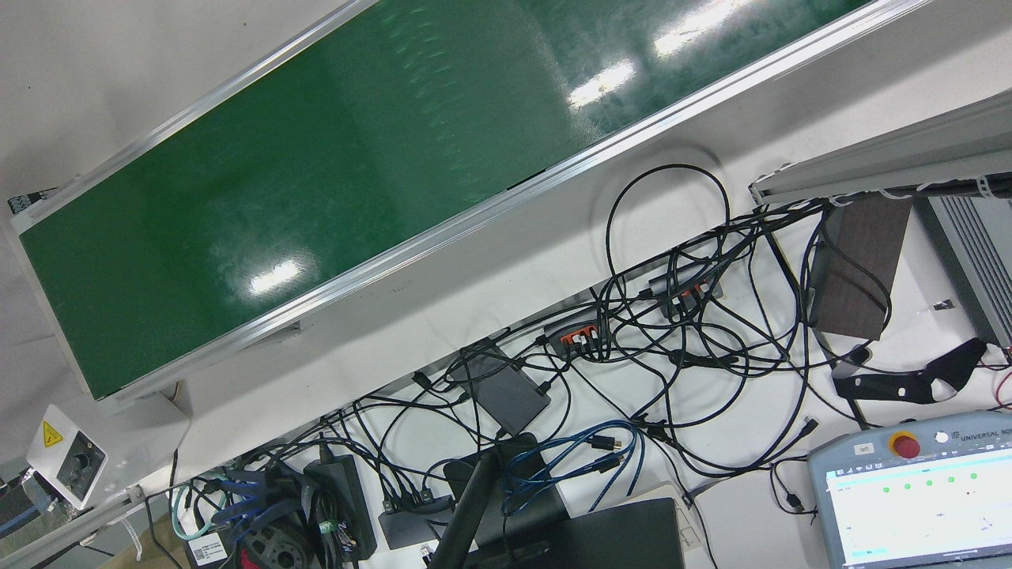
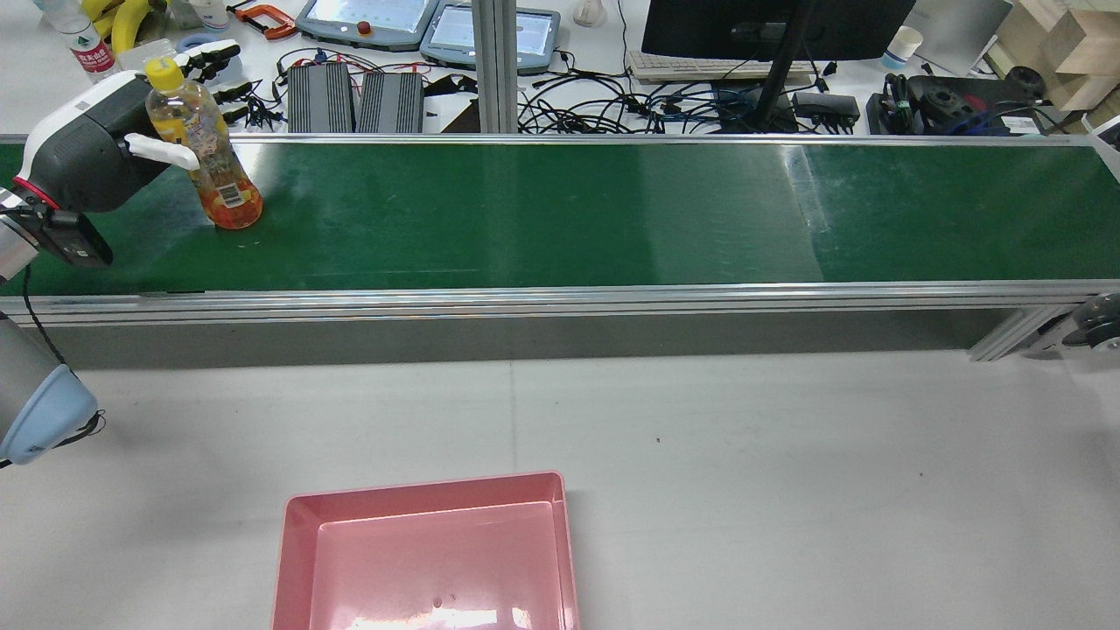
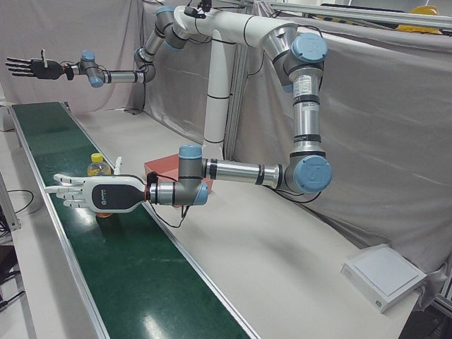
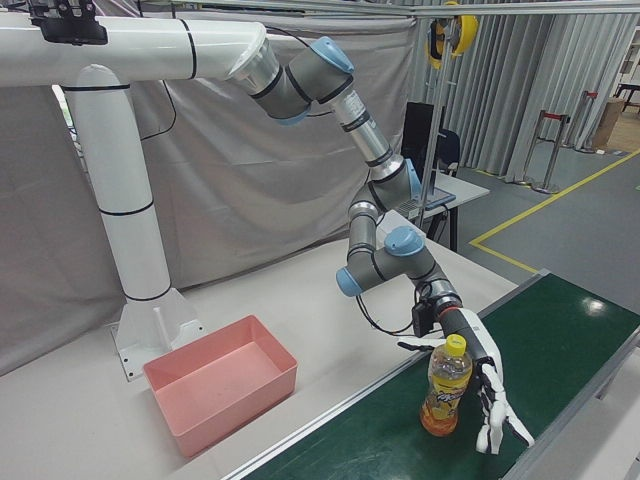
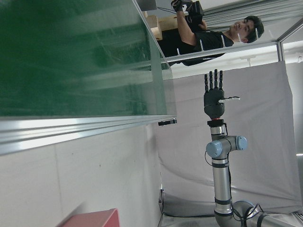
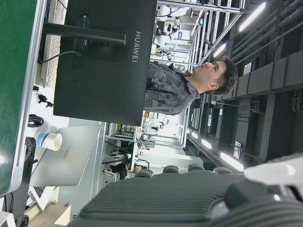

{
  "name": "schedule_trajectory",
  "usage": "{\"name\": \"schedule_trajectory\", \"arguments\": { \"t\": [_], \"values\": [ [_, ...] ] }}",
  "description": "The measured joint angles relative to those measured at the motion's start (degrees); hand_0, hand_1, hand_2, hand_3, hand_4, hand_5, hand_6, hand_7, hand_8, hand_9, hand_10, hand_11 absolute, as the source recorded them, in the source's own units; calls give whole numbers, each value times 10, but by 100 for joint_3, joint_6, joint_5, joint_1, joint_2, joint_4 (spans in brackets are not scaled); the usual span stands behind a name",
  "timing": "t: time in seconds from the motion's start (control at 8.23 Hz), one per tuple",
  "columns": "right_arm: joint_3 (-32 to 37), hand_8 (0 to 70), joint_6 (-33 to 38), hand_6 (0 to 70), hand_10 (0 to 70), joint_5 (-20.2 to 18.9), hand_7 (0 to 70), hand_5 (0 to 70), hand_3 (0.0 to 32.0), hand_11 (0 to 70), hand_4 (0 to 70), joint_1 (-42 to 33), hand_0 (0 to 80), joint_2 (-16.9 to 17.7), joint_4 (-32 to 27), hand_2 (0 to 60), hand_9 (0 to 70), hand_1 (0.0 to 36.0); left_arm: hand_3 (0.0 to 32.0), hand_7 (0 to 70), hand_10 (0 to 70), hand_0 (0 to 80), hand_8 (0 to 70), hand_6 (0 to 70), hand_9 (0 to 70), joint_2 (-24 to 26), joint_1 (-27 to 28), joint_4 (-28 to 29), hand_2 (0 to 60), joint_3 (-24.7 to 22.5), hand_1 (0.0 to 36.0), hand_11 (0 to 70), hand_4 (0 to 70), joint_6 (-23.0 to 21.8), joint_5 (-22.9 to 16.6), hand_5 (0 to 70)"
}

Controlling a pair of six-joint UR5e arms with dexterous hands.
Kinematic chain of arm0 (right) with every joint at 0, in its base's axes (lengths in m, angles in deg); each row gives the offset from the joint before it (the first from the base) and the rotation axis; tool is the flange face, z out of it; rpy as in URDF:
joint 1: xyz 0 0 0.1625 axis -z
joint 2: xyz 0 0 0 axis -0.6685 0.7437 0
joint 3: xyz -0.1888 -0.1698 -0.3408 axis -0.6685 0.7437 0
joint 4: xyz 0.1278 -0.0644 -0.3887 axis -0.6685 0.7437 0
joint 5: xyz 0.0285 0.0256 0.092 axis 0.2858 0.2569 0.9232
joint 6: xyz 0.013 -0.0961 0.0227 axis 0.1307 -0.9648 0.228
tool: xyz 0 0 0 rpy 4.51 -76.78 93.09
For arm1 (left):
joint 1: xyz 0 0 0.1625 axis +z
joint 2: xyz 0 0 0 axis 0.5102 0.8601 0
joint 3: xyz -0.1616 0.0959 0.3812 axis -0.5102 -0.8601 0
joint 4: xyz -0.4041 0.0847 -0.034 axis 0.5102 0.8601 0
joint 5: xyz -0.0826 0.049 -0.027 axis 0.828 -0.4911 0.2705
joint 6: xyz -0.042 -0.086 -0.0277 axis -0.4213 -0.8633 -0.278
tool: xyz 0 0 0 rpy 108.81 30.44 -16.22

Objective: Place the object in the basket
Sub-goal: 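Close the left hand around the bottle's upper body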

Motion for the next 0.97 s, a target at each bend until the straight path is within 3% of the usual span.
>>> {"name": "schedule_trajectory", "arguments": {
  "t": [0.12, 0.49, 0.97],
  "values": [
    [0, 0, 0, 0, 0, 0, 0, 0, 0, 0, 0, 0, 0, 0, 0, 0, 0, 0, 0, 700, 700, 483, 700, 700, 700, 2, -11, -84, 600, -70, 88, 700, 700, -14, 3, 700],
    [-3, 0, 2, 0, 0, -5, 0, 0, 0, 0, 0, 0, 0, 1, 0, 0, 0, 0, 0, 700, 700, 481, 700, 700, 700, 56, -32, -295, 600, -255, 104, 700, 700, -28, 9, 700],
    [-8, 0, 5, 0, 0, -8, 0, 0, 0, 0, 0, 0, 0, 2, 0, 0, 0, 0, 0, 700, 700, 472, 700, 700, 700, 406, 46, -921, 600, -766, 86, 700, 700, 4, -244, 700]
  ]
}}
